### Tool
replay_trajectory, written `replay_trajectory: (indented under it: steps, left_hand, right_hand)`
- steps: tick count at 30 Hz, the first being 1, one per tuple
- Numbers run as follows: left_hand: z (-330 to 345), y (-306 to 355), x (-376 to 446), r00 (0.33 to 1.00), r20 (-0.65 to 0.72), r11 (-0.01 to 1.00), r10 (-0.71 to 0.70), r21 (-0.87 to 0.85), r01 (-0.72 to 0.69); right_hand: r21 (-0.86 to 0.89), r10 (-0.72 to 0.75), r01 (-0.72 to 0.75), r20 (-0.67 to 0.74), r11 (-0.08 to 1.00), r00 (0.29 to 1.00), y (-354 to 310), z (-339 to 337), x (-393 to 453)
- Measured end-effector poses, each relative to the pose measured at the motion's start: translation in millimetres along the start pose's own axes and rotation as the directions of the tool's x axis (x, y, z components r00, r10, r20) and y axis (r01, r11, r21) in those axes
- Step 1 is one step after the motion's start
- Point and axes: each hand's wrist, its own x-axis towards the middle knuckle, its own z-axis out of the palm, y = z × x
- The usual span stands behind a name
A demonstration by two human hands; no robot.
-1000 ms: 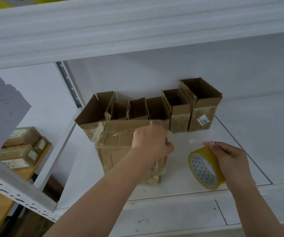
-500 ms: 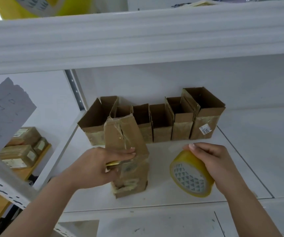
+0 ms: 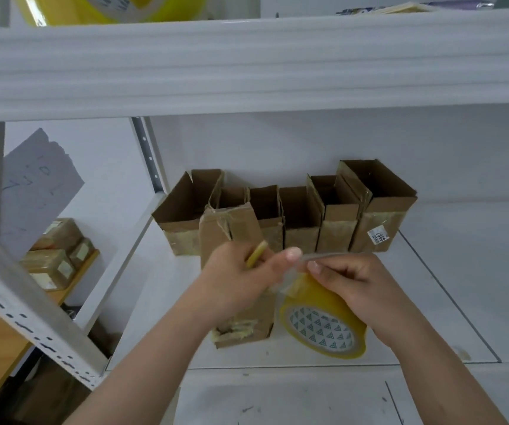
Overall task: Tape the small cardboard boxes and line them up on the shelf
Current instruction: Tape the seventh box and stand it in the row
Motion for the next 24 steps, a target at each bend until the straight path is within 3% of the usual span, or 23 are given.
replay_trajectory:
  steps: [4, 7, 11, 14, 17, 24]
  left_hand:
    - [13, -1, 5, 0.999, 0.010, 0.999, -0.031, -0.013, 0.031]
    - [6, -7, 4, 0.997, -0.075, 1.000, -0.010, 0.019, 0.011]
    - [-11, -18, -5, 0.977, -0.208, 0.999, -0.053, -0.012, 0.051]
    - [-34, -35, -18, 0.921, -0.378, 0.995, -0.092, -0.010, 0.095]
    - [-41, -55, -35, 0.883, -0.448, 0.988, -0.137, -0.001, 0.153]
    - [-35, -80, -47, 0.819, -0.537, 0.980, -0.200, -0.108, 0.168]
  right_hand:
    - [0.059, 0.062, -0.067, 0.080, 0.996, 0.995, 1, 7, 0]
    - [0.128, 0.135, -0.154, 0.146, 0.980, 0.980, 6, 4, 0]
    - [0.160, 0.104, -0.124, 0.132, 0.979, 0.986, 5, -11, 6]
    - [0.052, 0.149, -0.153, 0.082, 0.987, 0.985, 8, -26, 13]
    - [-0.213, 0.173, -0.167, 0.011, 0.963, 0.985, 15, -31, 25]
    - [-0.315, 0.112, -0.091, 0.051, 0.945, 0.992, 20, -20, 60]
